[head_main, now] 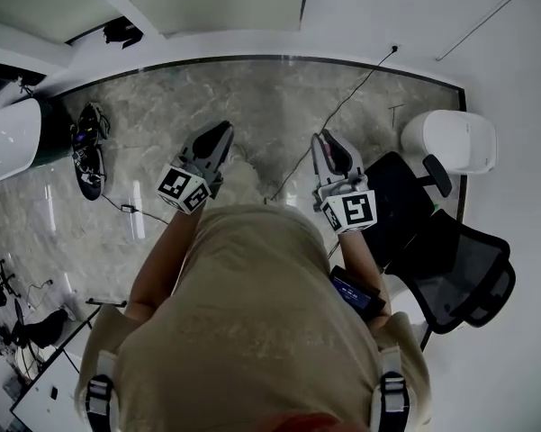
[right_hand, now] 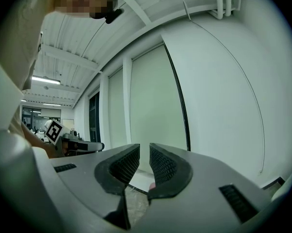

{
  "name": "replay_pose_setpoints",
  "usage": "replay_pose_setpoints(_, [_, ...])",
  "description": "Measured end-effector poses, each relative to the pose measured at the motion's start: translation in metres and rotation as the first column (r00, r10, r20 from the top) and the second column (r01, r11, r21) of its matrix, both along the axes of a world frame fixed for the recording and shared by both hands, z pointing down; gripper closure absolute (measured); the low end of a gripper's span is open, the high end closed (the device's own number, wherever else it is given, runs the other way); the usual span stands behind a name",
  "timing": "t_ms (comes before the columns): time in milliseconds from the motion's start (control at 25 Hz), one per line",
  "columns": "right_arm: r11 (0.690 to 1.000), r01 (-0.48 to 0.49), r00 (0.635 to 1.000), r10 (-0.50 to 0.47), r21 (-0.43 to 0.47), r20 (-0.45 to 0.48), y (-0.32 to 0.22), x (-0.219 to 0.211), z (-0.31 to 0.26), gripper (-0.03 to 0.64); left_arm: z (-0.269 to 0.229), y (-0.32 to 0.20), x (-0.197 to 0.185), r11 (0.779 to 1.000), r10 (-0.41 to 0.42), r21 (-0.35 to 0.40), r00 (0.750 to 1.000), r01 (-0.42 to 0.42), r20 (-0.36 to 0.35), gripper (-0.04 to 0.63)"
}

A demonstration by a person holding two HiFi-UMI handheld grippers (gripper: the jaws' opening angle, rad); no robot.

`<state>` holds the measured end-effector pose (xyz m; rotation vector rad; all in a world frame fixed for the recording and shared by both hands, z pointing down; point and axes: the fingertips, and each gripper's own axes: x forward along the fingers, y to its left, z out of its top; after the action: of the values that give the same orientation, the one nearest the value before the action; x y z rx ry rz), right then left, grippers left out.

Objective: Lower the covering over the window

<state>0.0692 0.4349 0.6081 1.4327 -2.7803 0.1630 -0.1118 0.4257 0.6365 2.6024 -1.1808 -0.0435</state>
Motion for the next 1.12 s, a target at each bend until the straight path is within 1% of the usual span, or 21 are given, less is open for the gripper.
replay_pose_setpoints(200, [1.000, -0.005, 1.000, 0.005, 0.004, -0.007, -0.023, -0.006, -0.001, 0.557, 0.005, -0.027, 0.002, 0.999, 0.030, -0.013, 0.999, -0.030, -0.011, 0.565])
replay_pose_setpoints(400, [1.000, -0.025, 0.999, 0.025, 0.002, -0.027, -0.068, -0.021, -0.007, 0.557, 0.010, -0.079, -0.005, 0.997, 0.069, -0.039, 0.997, -0.070, -0.030, 0.555])
replay_pose_setpoints(560, [0.998, -0.058, 0.998, 0.058, 0.013, -0.032, -0.109, -0.030, -0.015, 0.557, 0.006, -0.124, -0.006, 0.993, 0.113, -0.037, 0.993, -0.114, -0.039, 0.555])
replay_pose_setpoints(760, [0.995, -0.098, 0.994, 0.098, 0.018, -0.044, -0.148, -0.041, -0.025, 0.557, -0.002, -0.167, -0.010, 0.984, 0.175, -0.035, 0.983, -0.177, -0.048, 0.555])
replay_pose_setpoints(960, [0.989, -0.149, 0.988, 0.150, 0.023, -0.037, -0.194, -0.061, -0.030, 0.557, -0.002, -0.214, -0.026, 0.972, 0.230, -0.032, 0.971, -0.232, -0.056, 0.555])
replay_pose_setpoints(1120, [0.985, -0.172, 0.982, 0.173, 0.028, -0.070, -0.227, -0.080, -0.022, 0.557, -0.003, -0.250, -0.048, 0.965, 0.261, 0.002, 0.964, -0.261, -0.058, 0.555])
